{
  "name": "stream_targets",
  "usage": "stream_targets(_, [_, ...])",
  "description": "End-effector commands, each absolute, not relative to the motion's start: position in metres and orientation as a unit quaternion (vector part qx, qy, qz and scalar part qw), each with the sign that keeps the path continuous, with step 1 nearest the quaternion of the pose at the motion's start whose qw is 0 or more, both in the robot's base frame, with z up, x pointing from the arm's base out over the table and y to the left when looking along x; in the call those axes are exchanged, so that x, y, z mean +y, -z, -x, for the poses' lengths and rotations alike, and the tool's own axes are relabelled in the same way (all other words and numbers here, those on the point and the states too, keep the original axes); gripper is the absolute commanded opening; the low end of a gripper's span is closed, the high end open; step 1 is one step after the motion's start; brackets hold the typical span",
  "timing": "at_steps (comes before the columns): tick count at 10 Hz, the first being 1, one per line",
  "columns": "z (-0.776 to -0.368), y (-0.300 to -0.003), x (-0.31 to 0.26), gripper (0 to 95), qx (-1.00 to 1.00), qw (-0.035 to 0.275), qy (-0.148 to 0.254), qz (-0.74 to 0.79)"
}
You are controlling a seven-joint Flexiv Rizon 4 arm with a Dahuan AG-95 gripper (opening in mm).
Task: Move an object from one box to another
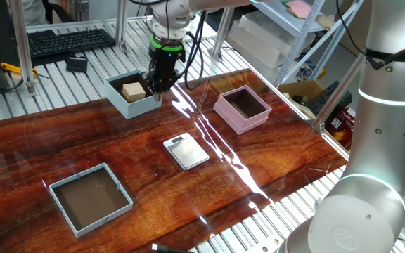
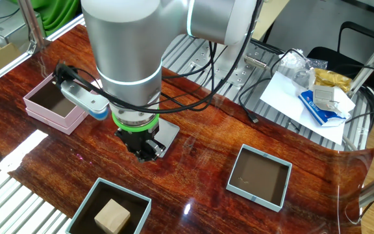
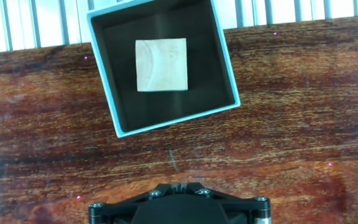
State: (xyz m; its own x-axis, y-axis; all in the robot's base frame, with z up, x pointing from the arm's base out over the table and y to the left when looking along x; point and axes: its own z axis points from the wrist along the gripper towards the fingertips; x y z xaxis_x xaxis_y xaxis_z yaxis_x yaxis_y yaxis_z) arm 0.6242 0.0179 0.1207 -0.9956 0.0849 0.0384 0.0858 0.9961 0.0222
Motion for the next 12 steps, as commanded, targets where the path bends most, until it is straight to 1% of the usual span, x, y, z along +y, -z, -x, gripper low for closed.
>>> stream_targets(1, [-0.6228,-0.1208,0.0173,0.0,-0.999,0.014,0.014,0.038])
stream_targets(5, [-0.6228,-0.1208,0.0173,0.0,-0.999,0.011,0.009,0.039])
stream_targets(8, [-0.6228,-0.1208,0.0173,0.0,-1.000,-0.005,-0.003,0.030])
stream_targets(9, [-0.6228,-0.1208,0.0173,0.0,-1.000,-0.006,-0.005,0.029])
stream_targets(10, [-0.6228,-0.1208,0.0173,0.0,-0.999,-0.018,-0.001,0.027])
stream_targets(12, [-0.6228,-0.1208,0.0173,0.0,-1.000,-0.026,-0.002,0.008])
